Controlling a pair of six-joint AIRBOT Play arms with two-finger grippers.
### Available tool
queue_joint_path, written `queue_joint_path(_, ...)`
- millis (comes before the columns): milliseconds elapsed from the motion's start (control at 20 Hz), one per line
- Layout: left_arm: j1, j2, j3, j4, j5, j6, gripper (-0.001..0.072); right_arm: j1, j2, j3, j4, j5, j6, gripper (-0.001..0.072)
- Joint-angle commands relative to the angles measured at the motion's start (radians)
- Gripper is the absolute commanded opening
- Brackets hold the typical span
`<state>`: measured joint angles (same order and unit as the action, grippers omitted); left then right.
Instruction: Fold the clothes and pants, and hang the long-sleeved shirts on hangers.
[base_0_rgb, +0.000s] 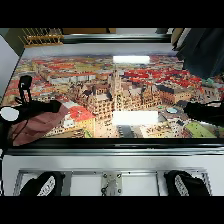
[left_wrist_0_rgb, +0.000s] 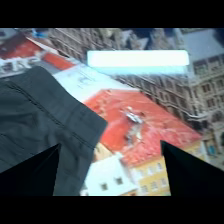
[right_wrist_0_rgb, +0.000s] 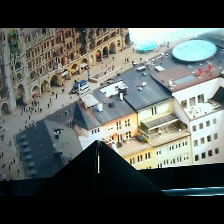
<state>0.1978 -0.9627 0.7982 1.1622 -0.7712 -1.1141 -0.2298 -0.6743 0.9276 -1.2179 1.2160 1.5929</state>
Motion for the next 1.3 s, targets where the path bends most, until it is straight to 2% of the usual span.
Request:
queue_joint_path(0,0.044,-0.173,0.123,0.242,0.041,0.042,0.0704,0.001,0.001,0.000,0.000,0.000,0.000,0.0017)
queue_joint_path(100,0.043,-0.316,0.214,0.322,0.014,0.042,0.0704,0.001,0.001,0.000,0.000,0.000,0.000,0.0017)
queue_joint_path(300,0.041,-0.561,0.369,0.340,-0.051,0.045,0.0704,0.001,0.001,0.000,0.000,0.000,0.000,0.0017)
queue_joint_path(600,0.041,-0.732,0.533,0.336,-0.214,0.044,0.0685,0.001,0.001,0.000,0.000,0.000,0.000,0.0017)
queue_joint_path(750,0.041,-0.734,0.555,0.326,-0.319,0.040,0.0081,0.001,0.001,0.000,0.000,0.000,0.000,0.0017)
queue_joint_path(800,0.038,-0.725,0.566,0.307,-0.343,0.040,0.0010,0.001,0.001,0.000,0.000,0.000,0.000,0.0017)
queue_joint_path(1000,-0.083,-0.613,0.649,0.227,-0.364,0.043,0.0009,0.001,0.001,0.000,0.000,0.000,0.000,0.0017)
queue_joint_path(1250,-0.441,-0.521,0.726,0.109,-0.363,0.046,0.0010,0.001,0.001,0.000,0.000,0.000,0.000,0.0017)
